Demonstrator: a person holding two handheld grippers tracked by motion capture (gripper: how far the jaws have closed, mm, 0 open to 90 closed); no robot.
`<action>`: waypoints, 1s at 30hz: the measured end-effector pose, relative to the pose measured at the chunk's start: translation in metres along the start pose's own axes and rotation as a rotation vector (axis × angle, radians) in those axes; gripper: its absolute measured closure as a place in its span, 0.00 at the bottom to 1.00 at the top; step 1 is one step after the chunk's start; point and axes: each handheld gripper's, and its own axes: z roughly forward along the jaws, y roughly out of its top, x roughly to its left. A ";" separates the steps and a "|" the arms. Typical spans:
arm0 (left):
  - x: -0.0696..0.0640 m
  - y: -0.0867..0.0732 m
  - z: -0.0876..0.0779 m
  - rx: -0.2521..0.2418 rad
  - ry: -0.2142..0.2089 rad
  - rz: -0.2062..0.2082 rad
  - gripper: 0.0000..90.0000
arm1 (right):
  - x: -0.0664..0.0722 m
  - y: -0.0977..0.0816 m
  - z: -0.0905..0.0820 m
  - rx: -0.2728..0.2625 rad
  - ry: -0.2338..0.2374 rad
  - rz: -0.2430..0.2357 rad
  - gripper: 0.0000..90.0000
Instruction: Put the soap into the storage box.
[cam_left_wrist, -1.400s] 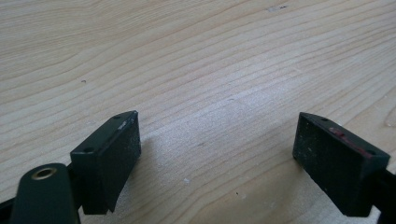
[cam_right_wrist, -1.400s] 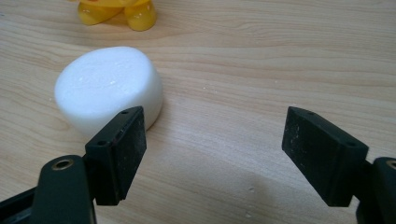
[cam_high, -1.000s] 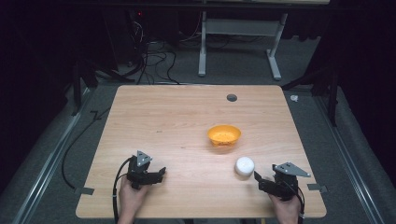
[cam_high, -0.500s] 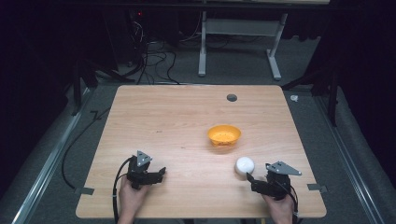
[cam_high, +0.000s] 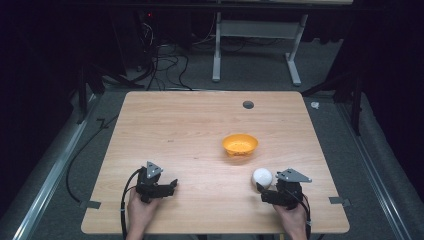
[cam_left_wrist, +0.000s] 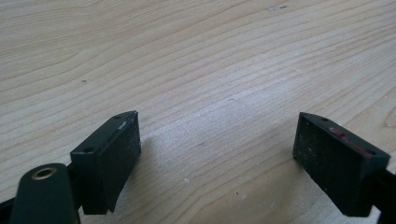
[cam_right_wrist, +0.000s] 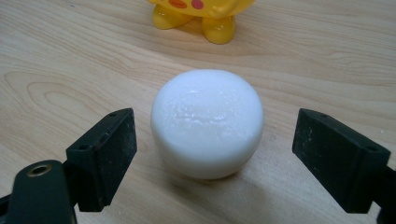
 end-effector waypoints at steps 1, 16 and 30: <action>0.000 0.000 0.000 0.000 0.000 0.000 0.17 | 0.000 0.001 0.002 0.006 0.003 0.005 0.16; 0.000 0.000 0.000 0.000 -0.001 0.001 0.17 | 0.007 0.011 0.026 0.076 0.002 -0.015 0.16; 0.000 0.000 0.000 0.000 -0.002 0.001 0.17 | 0.007 0.009 0.041 0.121 -0.006 -0.002 0.19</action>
